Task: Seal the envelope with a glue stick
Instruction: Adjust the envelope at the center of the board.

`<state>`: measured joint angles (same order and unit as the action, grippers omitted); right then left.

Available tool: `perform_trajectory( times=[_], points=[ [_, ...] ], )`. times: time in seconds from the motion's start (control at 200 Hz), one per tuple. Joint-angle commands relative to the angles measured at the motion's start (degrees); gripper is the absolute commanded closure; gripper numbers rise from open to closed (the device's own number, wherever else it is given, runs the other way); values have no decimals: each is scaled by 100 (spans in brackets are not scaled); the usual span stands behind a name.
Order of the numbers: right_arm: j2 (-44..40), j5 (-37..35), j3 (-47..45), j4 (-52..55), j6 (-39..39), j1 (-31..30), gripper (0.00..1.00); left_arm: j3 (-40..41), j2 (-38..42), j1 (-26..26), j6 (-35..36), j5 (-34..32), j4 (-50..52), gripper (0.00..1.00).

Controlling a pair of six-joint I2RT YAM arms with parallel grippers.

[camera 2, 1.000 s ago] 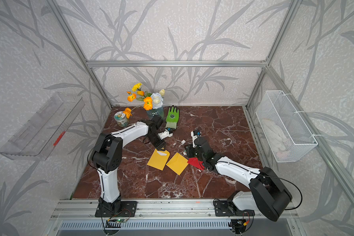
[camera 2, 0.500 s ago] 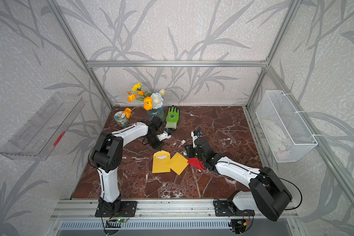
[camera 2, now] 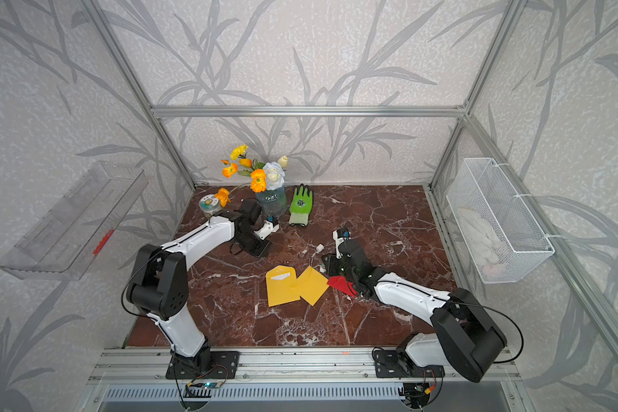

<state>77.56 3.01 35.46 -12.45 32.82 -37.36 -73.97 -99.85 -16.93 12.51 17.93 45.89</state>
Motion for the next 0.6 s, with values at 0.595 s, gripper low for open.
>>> perform_trajectory(
  times=[0.595],
  points=[
    [10, 95, 40, -118, 14, 85, 100, -346, -1054, -262, 1060, 1131, 482, 55]
  ],
)
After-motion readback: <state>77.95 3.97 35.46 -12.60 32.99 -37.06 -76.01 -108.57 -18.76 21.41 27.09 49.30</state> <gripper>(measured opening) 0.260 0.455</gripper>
